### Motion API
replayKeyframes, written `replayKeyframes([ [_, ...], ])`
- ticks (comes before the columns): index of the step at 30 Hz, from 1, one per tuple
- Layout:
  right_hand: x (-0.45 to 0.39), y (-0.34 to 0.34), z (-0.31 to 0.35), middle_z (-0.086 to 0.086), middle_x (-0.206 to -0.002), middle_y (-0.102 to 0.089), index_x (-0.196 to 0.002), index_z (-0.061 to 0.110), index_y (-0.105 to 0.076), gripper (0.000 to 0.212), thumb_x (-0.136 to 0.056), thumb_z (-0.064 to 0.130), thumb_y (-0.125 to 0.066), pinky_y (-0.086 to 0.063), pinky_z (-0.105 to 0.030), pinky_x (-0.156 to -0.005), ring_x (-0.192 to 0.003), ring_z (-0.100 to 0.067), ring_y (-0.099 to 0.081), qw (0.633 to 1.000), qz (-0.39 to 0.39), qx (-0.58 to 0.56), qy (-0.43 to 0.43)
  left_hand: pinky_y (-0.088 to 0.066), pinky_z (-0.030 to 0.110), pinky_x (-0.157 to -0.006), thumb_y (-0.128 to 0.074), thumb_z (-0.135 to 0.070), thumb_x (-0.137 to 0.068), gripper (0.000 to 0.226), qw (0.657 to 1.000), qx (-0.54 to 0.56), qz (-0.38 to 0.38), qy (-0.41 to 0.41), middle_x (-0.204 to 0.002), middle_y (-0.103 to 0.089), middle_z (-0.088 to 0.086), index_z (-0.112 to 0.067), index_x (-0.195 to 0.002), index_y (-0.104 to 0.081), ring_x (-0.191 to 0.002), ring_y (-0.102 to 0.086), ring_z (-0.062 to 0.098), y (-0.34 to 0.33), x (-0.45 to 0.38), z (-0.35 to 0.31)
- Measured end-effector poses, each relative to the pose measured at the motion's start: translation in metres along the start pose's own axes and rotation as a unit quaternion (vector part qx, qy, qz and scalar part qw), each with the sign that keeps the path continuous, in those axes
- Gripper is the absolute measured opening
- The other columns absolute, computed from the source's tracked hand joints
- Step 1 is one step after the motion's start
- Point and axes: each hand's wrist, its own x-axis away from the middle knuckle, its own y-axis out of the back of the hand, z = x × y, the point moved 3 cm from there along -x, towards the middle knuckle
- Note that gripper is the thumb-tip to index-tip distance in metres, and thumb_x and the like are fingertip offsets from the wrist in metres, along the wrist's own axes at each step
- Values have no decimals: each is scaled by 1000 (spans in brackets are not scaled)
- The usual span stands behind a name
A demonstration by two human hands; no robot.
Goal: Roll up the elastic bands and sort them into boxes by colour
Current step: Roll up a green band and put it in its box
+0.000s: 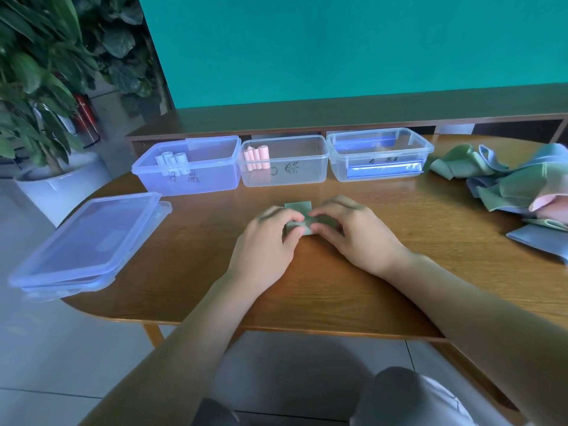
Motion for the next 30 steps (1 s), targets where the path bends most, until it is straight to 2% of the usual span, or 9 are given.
replayKeyframes([
  [3, -3, -1, -1, 7, -109, -63, -113, 22, -71, 18, -98, 30, -66, -53, -34, -75, -81, -3, -51, 1000, -8, -5, 5, -53, 39, -85, -60, -31, -98, 19, 1000, -2, 4, 2, -116, -64, -13, -28, -116, -67, -98, -60, 14, -1, -3, 2],
  [7, -5, -3, -7, 10, -115, -62, -118, 25, -68, 25, -97, 37, -66, -55, -37, -80, -86, -5, -53, 1000, 8, -8, -16, -53, 41, -88, -56, -30, -100, 25, 1000, -19, 8, 6, -123, -61, -11, -27, -122, -66, -105, -60, 16, -5, -8, 6],
  [11, -9, -3, -9, 10, -118, -63, -121, 26, -68, 29, -98, 42, -62, -55, -40, -83, -92, -7, -56, 1000, 15, -5, -25, -52, 34, -86, -60, -27, -98, 21, 1000, -5, -1, -19, -118, -59, -15, -27, -118, -67, -91, -57, 7, -2, -11, 7],
  [14, -13, -3, -12, 9, -121, -64, -124, 26, -69, 32, -99, 44, -58, -55, -41, -84, -90, -4, -52, 999, 21, 3, -37, -53, 36, -85, -60, -25, -98, 17, 1000, -3, -1, -30, -114, -62, -14, -26, -113, -68, -94, -59, 8, -2, -16, 10],
  [17, -17, -3, -13, 8, -120, -63, -124, 25, -68, 30, -100, 40, -60, -55, -39, -82, -87, -6, -53, 1000, 8, 6, -29, -53, 39, -87, -55, -27, -101, 20, 1000, -2, -4, -19, -115, -64, -12, -27, -115, -68, -101, -60, 11, -5, -22, 14],
  [20, -20, -3, -14, 10, -114, -63, -116, 25, -70, 21, -98, 35, -65, -54, -34, -80, -86, -5, -55, 1000, -5, 2, -20, -53, 41, -87, -51, -29, -103, 24, 1000, -10, -5, -13, -116, -63, -9, -27, -119, -69, -103, -60, 14, -8, -26, 16],
  [26, -23, -5, -18, 12, -121, -61, -125, 28, -65, 33, -95, 41, -67, -44, -26, -78, -76, 6, -46, 999, 30, 8, -43, -52, 33, -83, -55, -23, -101, 20, 998, -14, -47, -28, -110, -58, -8, -22, -113, -71, -94, -56, 10, -6, -30, 16],
  [30, -29, -5, -21, 11, -126, -60, -131, 29, -63, 37, -97, 43, -63, -46, -30, -78, -81, -2, -45, 997, 44, 33, -51, -52, 27, -78, -63, -25, -96, 13, 998, -21, -31, -42, -110, -59, -10, -22, -107, -69, -83, -55, 7, -7, -33, 16],
])
